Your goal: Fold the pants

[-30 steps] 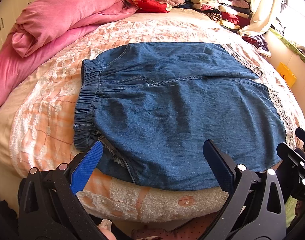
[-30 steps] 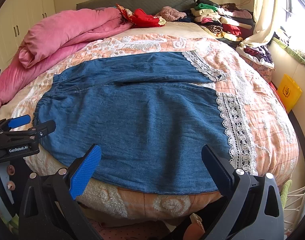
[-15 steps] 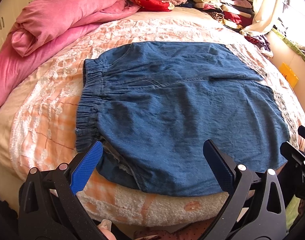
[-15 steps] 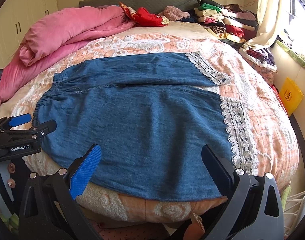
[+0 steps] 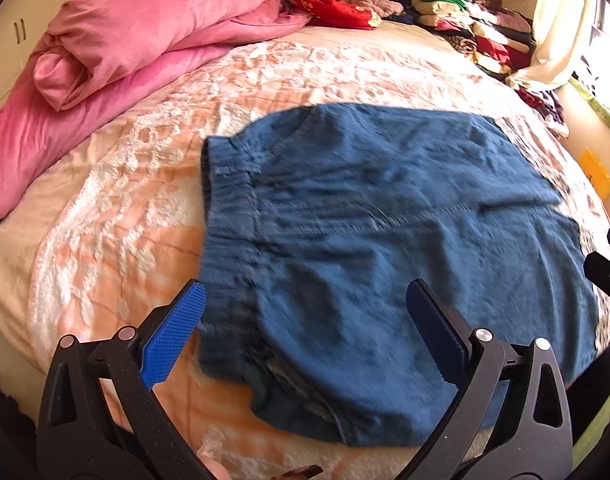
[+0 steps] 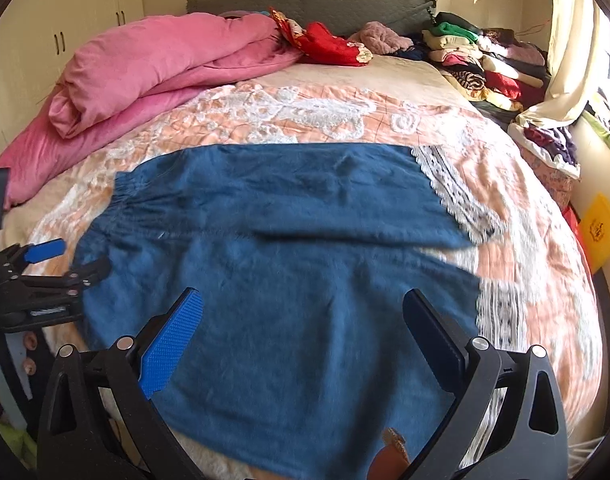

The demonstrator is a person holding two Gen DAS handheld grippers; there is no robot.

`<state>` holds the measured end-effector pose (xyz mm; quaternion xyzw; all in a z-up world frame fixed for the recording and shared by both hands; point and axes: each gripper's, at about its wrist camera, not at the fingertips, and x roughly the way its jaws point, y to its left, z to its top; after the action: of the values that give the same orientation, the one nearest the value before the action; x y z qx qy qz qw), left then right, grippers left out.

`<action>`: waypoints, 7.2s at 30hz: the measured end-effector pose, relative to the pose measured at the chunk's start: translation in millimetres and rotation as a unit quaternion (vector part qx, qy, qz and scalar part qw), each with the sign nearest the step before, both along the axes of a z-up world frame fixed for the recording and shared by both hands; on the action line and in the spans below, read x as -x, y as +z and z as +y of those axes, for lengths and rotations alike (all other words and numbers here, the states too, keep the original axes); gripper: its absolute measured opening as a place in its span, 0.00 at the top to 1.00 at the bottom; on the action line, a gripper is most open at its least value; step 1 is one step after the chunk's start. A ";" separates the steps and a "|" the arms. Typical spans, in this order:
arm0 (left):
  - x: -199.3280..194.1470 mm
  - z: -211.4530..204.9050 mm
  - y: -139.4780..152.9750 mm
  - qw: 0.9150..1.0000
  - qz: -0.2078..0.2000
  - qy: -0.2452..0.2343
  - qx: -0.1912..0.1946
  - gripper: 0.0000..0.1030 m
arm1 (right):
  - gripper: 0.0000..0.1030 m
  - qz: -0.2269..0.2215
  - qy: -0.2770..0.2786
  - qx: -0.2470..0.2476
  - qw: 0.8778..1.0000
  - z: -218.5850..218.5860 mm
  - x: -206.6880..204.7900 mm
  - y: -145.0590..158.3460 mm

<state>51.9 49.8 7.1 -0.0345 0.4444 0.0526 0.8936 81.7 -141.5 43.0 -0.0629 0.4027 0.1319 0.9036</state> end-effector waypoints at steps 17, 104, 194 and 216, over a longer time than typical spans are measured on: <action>-73.2 58.4 -4.8 0.999 0.012 0.052 -0.005 0.09 | 0.04 -0.002 0.048 0.050 0.998 52.5 -114.2 -6.9; 46.5 37.6 21.0 0.990 -0.063 -0.120 0.040 0.75 | 0.95 -0.112 0.321 0.178 0.923 112.7 14.8 -34.4; 7.9 -123.1 3.3 0.956 0.033 -0.276 0.090 0.42 | 0.37 0.011 0.039 0.025 0.999 -31.7 -94.1 -11.5; 2.2 -146.9 -41.8 0.947 0.070 -0.289 0.119 0.53 | 0.88 0.074 -0.019 0.005 0.997 -28.4 -190.2 -71.0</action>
<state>49.7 -97.2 -34.7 -0.0074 0.5000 -0.2589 0.8263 271.9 -169.9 -28.1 -0.0498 0.4707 0.1174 0.8730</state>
